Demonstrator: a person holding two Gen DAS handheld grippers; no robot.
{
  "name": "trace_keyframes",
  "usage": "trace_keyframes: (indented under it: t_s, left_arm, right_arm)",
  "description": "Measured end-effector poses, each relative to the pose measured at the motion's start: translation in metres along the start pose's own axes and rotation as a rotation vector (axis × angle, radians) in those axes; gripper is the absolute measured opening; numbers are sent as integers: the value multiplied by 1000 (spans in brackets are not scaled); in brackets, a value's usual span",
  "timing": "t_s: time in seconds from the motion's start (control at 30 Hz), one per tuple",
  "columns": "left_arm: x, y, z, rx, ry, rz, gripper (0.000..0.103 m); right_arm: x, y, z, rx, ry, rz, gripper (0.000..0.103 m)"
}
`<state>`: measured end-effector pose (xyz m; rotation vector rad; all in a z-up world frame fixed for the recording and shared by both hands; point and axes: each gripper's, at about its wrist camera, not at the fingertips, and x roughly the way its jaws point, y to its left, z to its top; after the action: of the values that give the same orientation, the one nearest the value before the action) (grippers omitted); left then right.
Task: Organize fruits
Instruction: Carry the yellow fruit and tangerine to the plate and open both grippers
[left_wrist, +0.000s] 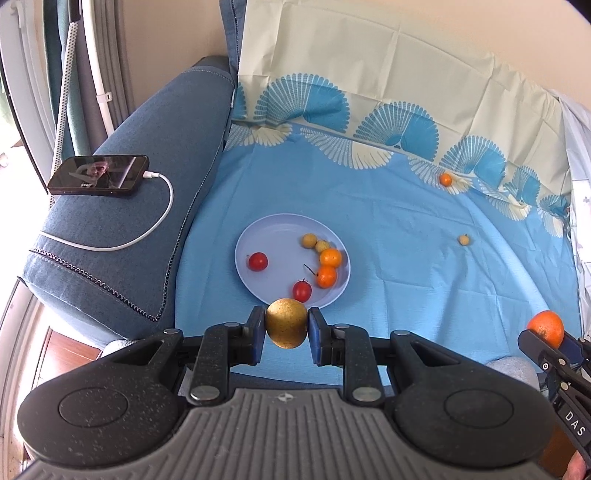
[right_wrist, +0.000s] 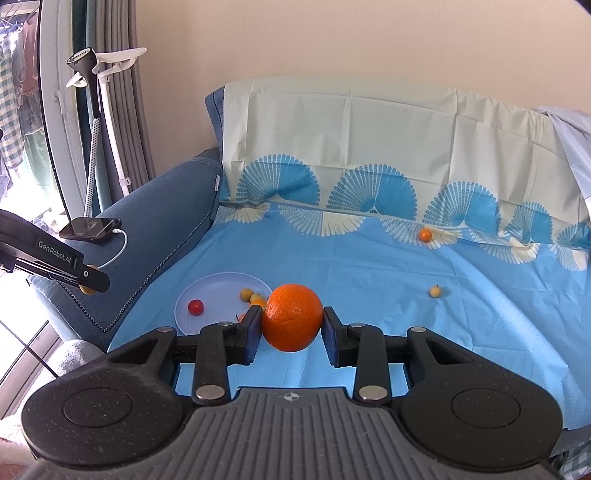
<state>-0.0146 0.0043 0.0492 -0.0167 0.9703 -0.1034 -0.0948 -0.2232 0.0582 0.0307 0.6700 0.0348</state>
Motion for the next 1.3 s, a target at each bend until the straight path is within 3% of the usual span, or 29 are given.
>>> trace_keyframes:
  t_s: [0.6, 0.9, 1.3]
  left_arm:
    - [52, 10, 35, -19, 19, 8, 27]
    - [125, 16, 58, -22, 85, 22, 27]
    - [228, 14, 86, 0, 144, 68, 27]
  right_arm:
    - [72, 18, 13, -22, 51, 59, 36]
    - [151, 32, 12, -24, 146, 103, 36]
    - [263, 60, 8, -78, 200, 132, 36]
